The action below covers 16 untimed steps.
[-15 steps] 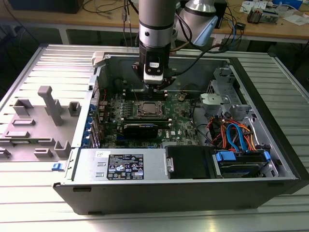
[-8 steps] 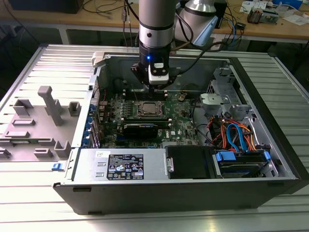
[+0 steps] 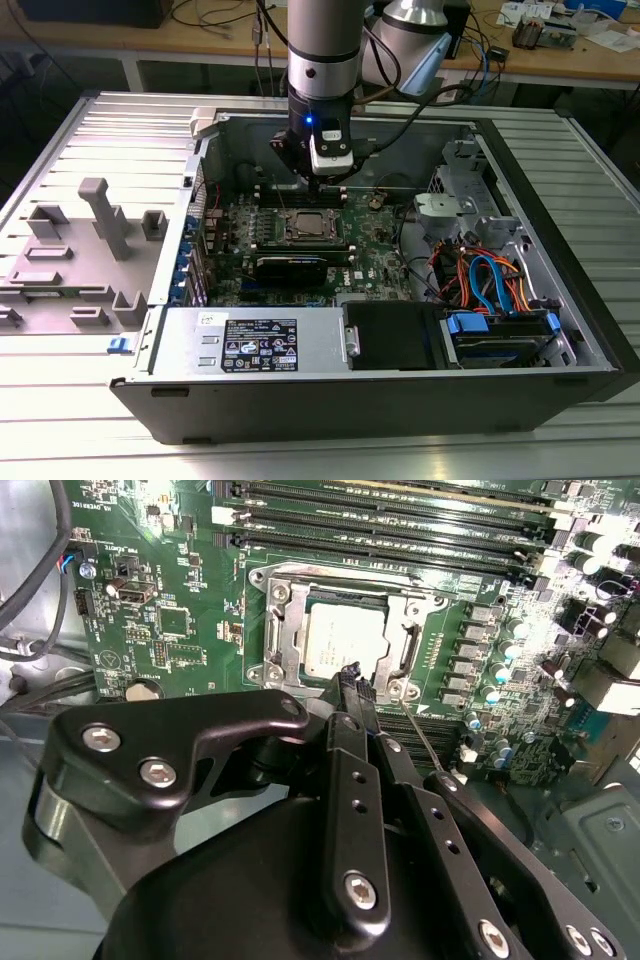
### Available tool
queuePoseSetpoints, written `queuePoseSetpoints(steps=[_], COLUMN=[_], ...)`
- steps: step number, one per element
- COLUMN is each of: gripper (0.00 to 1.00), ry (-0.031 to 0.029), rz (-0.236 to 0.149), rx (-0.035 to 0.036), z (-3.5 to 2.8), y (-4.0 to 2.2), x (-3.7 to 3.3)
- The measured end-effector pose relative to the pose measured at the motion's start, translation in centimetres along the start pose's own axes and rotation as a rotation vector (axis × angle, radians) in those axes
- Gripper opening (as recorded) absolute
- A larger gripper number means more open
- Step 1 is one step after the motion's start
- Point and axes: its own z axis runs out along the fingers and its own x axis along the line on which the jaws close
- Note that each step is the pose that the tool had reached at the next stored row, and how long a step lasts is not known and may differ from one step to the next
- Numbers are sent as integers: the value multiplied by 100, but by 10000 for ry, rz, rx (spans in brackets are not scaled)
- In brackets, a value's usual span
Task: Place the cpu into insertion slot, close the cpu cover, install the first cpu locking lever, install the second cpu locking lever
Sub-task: 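Install the first cpu locking lever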
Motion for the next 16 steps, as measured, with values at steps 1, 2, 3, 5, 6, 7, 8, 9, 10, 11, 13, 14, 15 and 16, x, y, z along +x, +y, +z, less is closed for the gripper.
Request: queuePoseSetpoints(steps=[1, 2, 3, 5, 6, 7, 8, 9, 10, 11, 13, 14, 15, 16], gripper=[11, 11, 11, 11, 11, 11, 11, 11, 11, 11, 11, 11, 11, 11], ry=[0, 0, 0, 1, 1, 0, -1, -1, 0, 4, 8, 9, 9, 10], rz=[0, -2, -6, -23, -36, -48, -56, -65, -108, -159, -226, -244, -254, -264], rx=[0, 0, 0, -1, 0, 0, -1, -1, -3, -2, 0, -1, -1, -1], z=[0, 0, 0, 0, 0, 0, 0, 0, 0, 0, -1, -1, -1, -1], y=[0, 0, 0, 0, 0, 0, 0, -1, -4, -13, -35, -49, -54, -61], x=[0, 0, 0, 0, 0, 0, 0, 1, 9, 30, 85, 118, 131, 146])
